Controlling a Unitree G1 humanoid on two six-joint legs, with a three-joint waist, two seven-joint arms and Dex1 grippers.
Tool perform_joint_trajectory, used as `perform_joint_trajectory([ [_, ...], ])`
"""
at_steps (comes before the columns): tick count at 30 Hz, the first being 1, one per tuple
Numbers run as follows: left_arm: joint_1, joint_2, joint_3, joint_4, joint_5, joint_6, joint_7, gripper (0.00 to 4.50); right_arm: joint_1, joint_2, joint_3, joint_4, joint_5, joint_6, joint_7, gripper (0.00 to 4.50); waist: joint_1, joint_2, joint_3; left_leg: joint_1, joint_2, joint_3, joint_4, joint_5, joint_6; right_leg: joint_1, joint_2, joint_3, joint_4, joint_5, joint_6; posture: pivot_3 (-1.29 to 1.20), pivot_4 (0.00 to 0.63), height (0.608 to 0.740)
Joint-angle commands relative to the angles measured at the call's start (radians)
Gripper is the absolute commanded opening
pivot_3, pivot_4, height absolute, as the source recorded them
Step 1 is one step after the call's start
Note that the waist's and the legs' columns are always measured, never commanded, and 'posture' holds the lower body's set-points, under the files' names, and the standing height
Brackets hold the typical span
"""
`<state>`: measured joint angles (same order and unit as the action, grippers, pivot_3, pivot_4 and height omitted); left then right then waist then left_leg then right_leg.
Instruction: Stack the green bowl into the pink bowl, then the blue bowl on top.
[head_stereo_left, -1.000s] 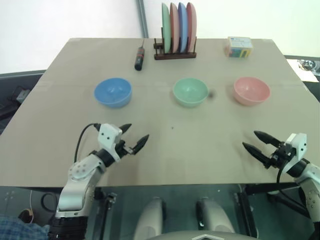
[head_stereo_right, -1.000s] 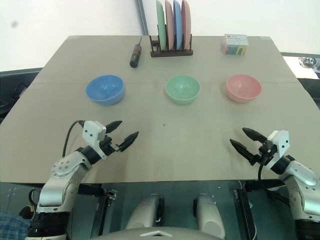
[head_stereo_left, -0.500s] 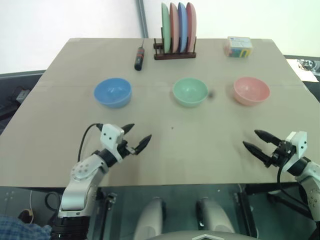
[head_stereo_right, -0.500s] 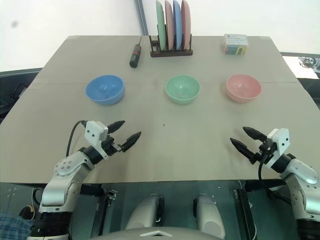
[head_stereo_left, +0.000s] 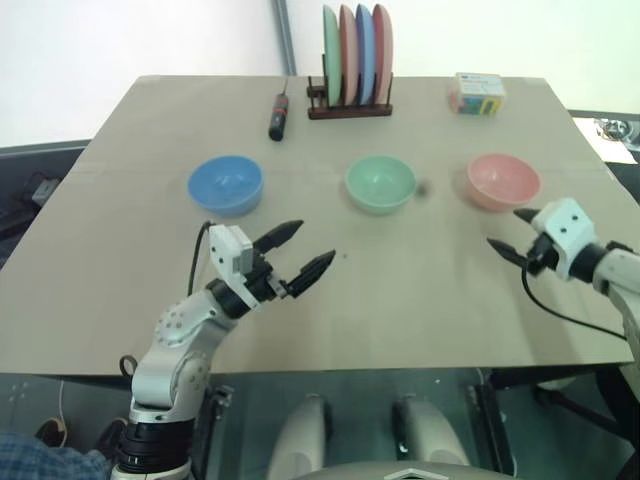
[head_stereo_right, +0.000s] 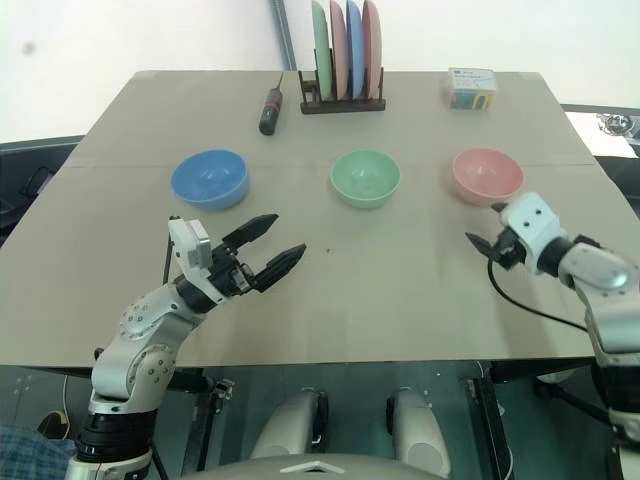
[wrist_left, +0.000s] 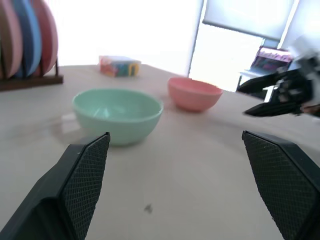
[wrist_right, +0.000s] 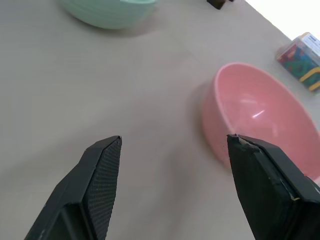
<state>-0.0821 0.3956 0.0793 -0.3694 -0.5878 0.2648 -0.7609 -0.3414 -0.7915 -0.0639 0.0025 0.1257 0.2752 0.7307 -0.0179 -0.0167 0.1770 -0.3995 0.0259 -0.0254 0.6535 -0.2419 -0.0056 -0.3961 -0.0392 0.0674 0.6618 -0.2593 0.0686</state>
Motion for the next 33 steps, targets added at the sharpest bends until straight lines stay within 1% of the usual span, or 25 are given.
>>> perform_joint_trajectory([
  [1,-0.018,-0.012,-0.021,-0.057,-0.040,0.018,-0.003,4.50,-0.162,-0.033,0.077,0.166,-0.104,-0.015,0.015,3.59,-0.001,0.000,0.000,0.000,0.000,0.000,0.000,0.000,0.000,0.000,0.000,0.001,0.000,0.000,0.000,0.00,0.150,0.740],
  [5,-0.023,-0.015,-0.032,-0.050,-0.045,0.021,-0.009,4.50,-0.293,-0.018,0.141,0.369,-0.166,-0.080,0.043,3.59,0.003,0.000,0.000,0.000,0.000,-0.001,0.000,0.000,0.000,0.000,0.000,-0.001,0.000,0.000,0.000,0.00,0.150,0.740],
  [8,-0.032,-0.027,-0.047,-0.052,-0.047,0.020,-0.007,4.50,-0.436,0.017,0.227,0.623,-0.242,-0.134,0.088,3.59,-0.003,0.000,0.000,0.000,0.000,0.001,0.000,0.000,0.000,0.000,0.000,0.000,-0.001,0.000,0.000,0.00,0.150,0.740],
  [12,-0.038,-0.034,-0.058,-0.050,-0.037,0.015,-0.002,4.50,-0.577,0.056,0.308,0.905,-0.326,-0.236,0.123,3.59,-0.009,0.000,0.000,0.000,0.000,0.001,0.000,0.000,0.000,0.000,0.000,0.001,-0.001,0.000,0.000,0.00,0.150,0.740],
  [15,-0.031,-0.032,-0.057,-0.053,-0.030,0.008,-0.002,4.50,-0.657,0.080,0.330,1.045,-0.372,-0.323,0.090,2.73,-0.017,0.000,0.000,0.000,0.000,0.001,-0.001,0.000,0.000,0.000,0.000,0.000,-0.001,0.000,0.000,0.00,0.150,0.740],
  [17,-0.023,-0.031,-0.053,-0.057,-0.025,0.004,0.004,4.50,-0.697,0.094,0.336,1.102,-0.390,-0.360,0.090,1.91,-0.021,0.000,0.000,0.000,0.000,0.001,-0.001,0.000,0.000,0.000,-0.001,0.000,-0.001,0.000,0.000,0.00,0.150,0.740],
  [21,-0.002,-0.034,-0.050,-0.072,-0.023,0.001,0.016,4.50,-0.747,0.113,0.338,1.164,-0.414,-0.408,0.094,0.10,-0.024,0.000,0.000,0.000,0.000,0.000,-0.001,0.000,0.000,0.000,-0.001,0.000,-0.001,0.000,0.000,0.00,0.150,0.740],
  [22,0.002,-0.035,-0.051,-0.076,-0.022,-0.001,0.019,4.50,-0.753,0.117,0.338,1.172,-0.417,-0.417,0.096,0.02,-0.024,0.000,0.000,0.000,0.000,0.001,-0.001,0.000,0.000,0.000,-0.001,0.001,0.000,0.000,0.000,0.00,0.150,0.740],
  [27,0.011,-0.033,-0.051,-0.085,-0.025,-0.002,0.028,4.50,-0.753,0.121,0.341,1.171,-0.437,-0.478,0.103,0.02,-0.024,0.000,0.001,0.000,0.000,0.000,-0.001,0.000,0.000,0.000,-0.001,0.000,0.000,0.000,-0.001,0.00,0.150,0.740],
  [29,0.013,-0.029,-0.047,-0.084,-0.025,-0.001,0.028,4.50,-0.745,0.113,0.359,1.143,-0.454,-0.498,0.134,0.02,-0.025,0.000,0.001,0.000,0.000,0.001,-0.001,0.000,0.000,0.000,-0.001,0.001,0.000,0.000,0.000,0.00,0.150,0.740],
  [31,0.009,-0.023,-0.039,-0.074,-0.024,-0.001,0.028,4.50,-0.719,0.105,0.371,1.053,-0.445,-0.535,0.218,0.02,-0.026,0.001,0.001,0.000,0.000,0.000,-0.001,0.000,0.000,0.000,-0.001,0.001,0.000,0.000,0.000,0.00,0.150,0.740],
  [33,0.002,-0.018,-0.031,-0.059,-0.017,-0.005,0.028,4.50,-0.666,0.088,0.374,0.886,-0.413,-0.524,0.327,0.02,-0.026,0.001,0.001,0.000,0.000,0.000,-0.001,0.000,0.000,0.000,-0.001,0.000,0.000,0.000,0.000,0.00,0.150,0.740],
])
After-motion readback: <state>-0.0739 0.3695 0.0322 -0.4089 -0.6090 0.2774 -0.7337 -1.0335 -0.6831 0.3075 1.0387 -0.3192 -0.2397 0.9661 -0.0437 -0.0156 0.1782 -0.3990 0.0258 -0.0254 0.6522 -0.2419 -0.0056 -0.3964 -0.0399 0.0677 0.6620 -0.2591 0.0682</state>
